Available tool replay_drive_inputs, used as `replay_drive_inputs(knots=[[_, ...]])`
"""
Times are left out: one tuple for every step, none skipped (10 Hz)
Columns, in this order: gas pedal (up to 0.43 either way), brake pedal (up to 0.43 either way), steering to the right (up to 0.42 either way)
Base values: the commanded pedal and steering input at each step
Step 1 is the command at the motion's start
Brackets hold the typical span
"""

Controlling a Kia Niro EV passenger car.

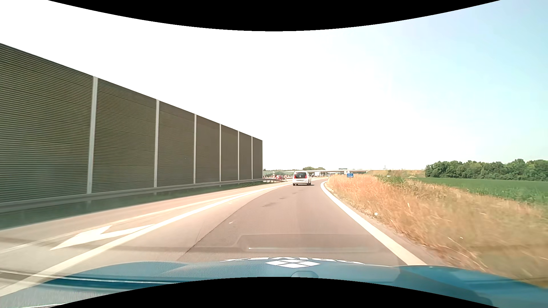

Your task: Follow the waypoints while adhering to traffic rules and regulations

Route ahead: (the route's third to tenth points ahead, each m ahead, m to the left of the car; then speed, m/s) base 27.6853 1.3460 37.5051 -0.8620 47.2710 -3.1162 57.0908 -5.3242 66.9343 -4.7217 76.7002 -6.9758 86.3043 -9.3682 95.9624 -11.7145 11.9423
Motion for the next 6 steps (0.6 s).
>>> replay_drive_inputs(knots=[[0.118,0.0,0.034],[0.118,0.0,0.034],[0.118,0.0,0.033],[0.13,0.0,0.033],[0.13,0.0,0.031],[0.13,0.0,0.029]])
